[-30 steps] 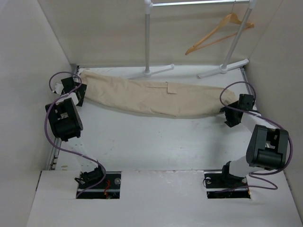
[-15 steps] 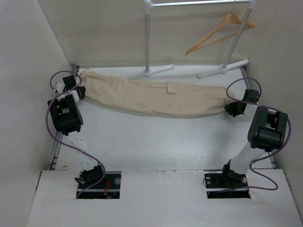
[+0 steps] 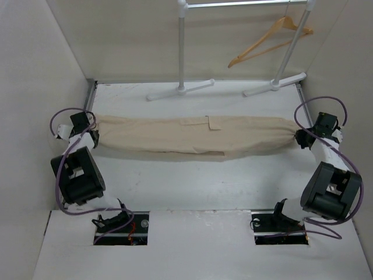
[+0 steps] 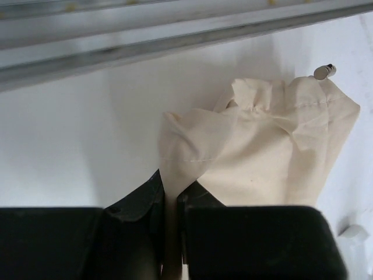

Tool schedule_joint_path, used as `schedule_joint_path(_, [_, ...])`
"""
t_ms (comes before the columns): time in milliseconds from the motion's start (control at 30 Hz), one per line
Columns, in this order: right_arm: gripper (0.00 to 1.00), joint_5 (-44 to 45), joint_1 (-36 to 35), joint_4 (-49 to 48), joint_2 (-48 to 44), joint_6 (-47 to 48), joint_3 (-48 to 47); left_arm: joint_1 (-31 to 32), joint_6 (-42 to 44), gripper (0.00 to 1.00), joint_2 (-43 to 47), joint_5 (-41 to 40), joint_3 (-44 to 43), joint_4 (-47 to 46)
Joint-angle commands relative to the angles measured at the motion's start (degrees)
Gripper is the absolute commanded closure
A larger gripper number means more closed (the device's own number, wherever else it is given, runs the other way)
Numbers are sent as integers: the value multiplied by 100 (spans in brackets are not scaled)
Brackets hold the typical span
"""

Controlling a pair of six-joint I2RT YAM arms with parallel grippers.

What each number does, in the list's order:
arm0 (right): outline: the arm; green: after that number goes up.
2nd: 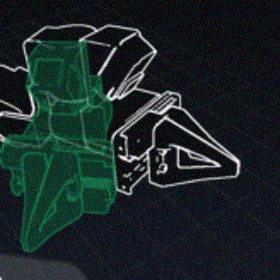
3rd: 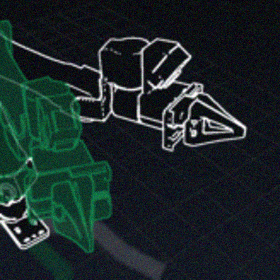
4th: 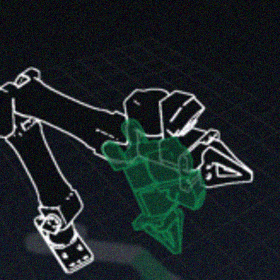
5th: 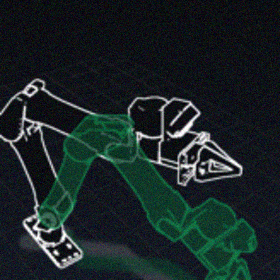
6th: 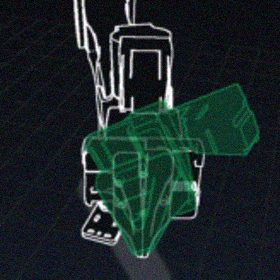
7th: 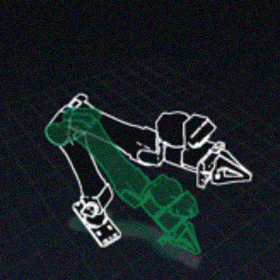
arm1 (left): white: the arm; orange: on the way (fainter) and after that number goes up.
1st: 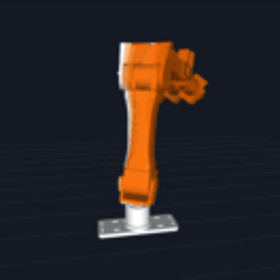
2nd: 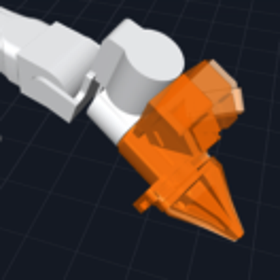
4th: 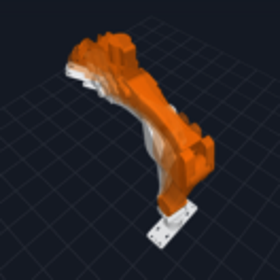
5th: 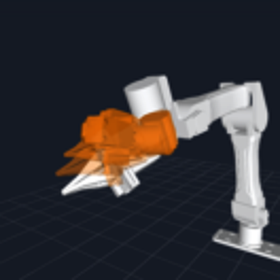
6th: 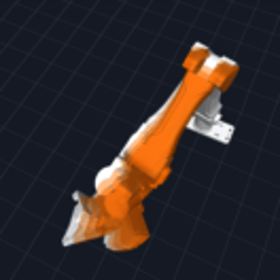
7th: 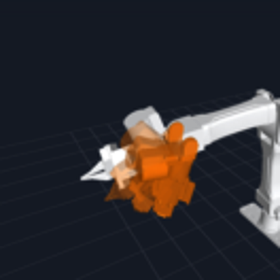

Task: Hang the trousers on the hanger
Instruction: Fold the trousers at the center of the board.

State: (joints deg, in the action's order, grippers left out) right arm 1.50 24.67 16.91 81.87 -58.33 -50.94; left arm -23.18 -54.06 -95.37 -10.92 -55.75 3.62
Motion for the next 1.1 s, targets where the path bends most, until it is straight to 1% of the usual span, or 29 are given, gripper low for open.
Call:
schedule_joint_path(0, [99, 536, 314, 523, -468, -83, 302, -33, 115, 98, 974, -911, 616, 822])
schedule_joint_path(67, [99, 545, 490, 621, -863, -74, 697, -103, 106, 97, 1659, -1157, 1072, 1271])
schedule_joint_path(100, [99, 536, 543, 647, -1031, -74, 873, -191, 141, 94, 1967, -1297, 1283, 1464])
schedule_joint_path(133, [98, 562, 553, 656, -1267, -82, 1119, -279, 176, 89, 2231, -1377, 1503, 1597])
schedule_joint_path(167, [96, 614, 553, 656, -1452, -91, 1356, -349, 229, 83, 2408, -1413, 1671, 1694])
schedule_joint_path(200, [92, 632, 535, 621, -1567, -109, 1550, -350, 273, 73, 2566, -1491, 1794, 1738])
schedule_joint_path(233, [85, 633, 535, 603, -1594, -91, 1674, -350, 300, 60, 2707, -1510, 1874, 1730])
schedule_joint_path(300, [58, 484, 509, 612, -1490, 22, 1675, -315, 282, 38, 2883, -1370, 1796, 1922])
schedule_joint_path(333, [50, 431, 483, 717, -1481, 153, 1562, -315, 274, 32, 3014, -1204, 1665, 2080])
schedule_joint_path(367, [44, 439, 448, 857, -1594, 207, 1447, -315, 274, 28, 3138, -1124, 1542, 2212])
schedule_joint_path(400, [40, 465, 386, 902, -1743, 242, 1359, -315, 274, 25, 3339, -1080, 1340, 2405])
schedule_joint_path(433, [37, 544, 264, 998, -1927, 277, 1228, -271, 300, 24, 3524, -1097, 1112, 2590])
schedule_joint_path(500, [36, 667, 27, 1235, -2226, 330, 929, -35, 326, 25, 3893, -1219, 699, 2863])
schedule_joint_path(533, [35, 711, -96, 1323, -2332, 383, 780, 97, 352, 30, 4016, -1194, 557, 2890])
schedule_joint_path(567, [35, 738, -220, 1350, -2394, 462, 665, 273, 387, 39, 4026, -1106, 478, 2855])
schedule_joint_path(633, [42, 799, -492, 1359, -2473, 576, 559, 589, 397, 61, 3808, -616, 477, 2558])
schedule_joint_path(667, [50, 799, -659, 1255, -2474, 594, 585, 695, 397, 68, 3589, -291, 520, 2287])
schedule_joint_path(700, [63, 730, -799, 1062, -2430, 612, 646, 748, 388, 74, 3309, -27, 564, 2023])
schedule_joint_path(733, [75, 590, -923, 878, -2369, 621, 716, 784, 353, 77, 2967, 150, 574, 1794])
schedule_joint_path(767, [84, 415, -1002, 737, -2272, 603, 752, 793, 335, 80, 2606, 256, 548, 1609])
schedule_joint_path(800, [89, 169, -1029, 622, -2150, 586, 761, 784, 318, 83, 2237, 352, 478, 1511])
schedule_joint_path(833, [91, -68, -1029, 516, -2035, 577, 761, 758, 274, 84, 1938, 414, 416, 1397])
schedule_joint_path(933, [92, -623, -1056, 287, -1701, 751, 647, 556, 230, 86, 1330, 590, 214, 923])
schedule_joint_path(1000, [92, -668, -1091, 243, -1543, 840, 664, 442, 238, 85, 1014, 687, 38, 467])
schedule_joint_path(1067, [92, -607, -1091, 217, -1402, 814, 830, 328, 256, 85, 549, 801, -207, 219])
